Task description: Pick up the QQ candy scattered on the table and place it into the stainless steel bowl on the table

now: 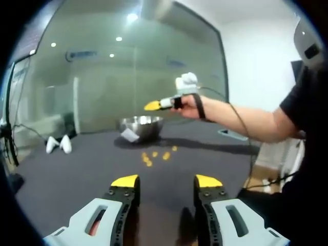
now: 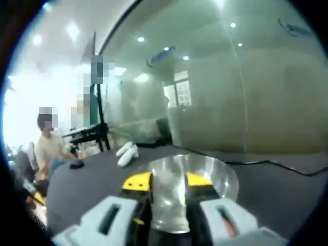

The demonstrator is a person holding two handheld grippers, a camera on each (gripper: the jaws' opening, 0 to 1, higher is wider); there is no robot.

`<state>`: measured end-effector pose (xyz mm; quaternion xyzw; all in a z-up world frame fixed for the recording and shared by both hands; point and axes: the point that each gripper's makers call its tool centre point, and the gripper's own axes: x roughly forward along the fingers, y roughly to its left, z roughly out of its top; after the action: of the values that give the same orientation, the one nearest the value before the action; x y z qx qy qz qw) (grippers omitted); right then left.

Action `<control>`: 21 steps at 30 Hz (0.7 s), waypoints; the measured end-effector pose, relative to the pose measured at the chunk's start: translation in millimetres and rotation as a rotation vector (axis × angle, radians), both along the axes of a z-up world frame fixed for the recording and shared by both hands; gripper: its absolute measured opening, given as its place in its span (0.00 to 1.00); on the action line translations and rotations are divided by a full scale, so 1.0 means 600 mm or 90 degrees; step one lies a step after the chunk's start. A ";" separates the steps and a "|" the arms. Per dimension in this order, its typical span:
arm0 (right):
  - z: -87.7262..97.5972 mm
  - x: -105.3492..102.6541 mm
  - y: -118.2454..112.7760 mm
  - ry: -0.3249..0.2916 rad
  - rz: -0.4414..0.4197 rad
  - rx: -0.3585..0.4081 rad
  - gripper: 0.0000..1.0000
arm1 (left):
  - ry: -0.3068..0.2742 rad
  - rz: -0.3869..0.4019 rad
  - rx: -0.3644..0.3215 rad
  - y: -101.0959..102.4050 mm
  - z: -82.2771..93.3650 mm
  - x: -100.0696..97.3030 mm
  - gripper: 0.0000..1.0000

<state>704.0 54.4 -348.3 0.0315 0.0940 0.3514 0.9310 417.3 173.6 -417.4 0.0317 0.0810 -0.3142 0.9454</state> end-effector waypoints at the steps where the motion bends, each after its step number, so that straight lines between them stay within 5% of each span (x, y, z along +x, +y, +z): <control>1: 0.000 -0.007 0.002 0.010 0.007 0.004 0.25 | -0.001 0.002 0.001 0.001 0.001 0.000 0.43; 14: 0.060 -0.105 -0.025 -0.045 0.042 0.013 0.26 | -0.008 -0.002 -0.004 -0.006 0.007 0.000 0.43; 21: 0.043 -0.160 -0.052 -0.059 0.042 -0.013 0.26 | -0.009 -0.010 -0.004 -0.013 0.008 0.002 0.43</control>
<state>608.2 23.0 -322.4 0.0028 0.0555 0.3817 0.9226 418.5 165.5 -412.8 0.0319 0.0729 -0.3213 0.9436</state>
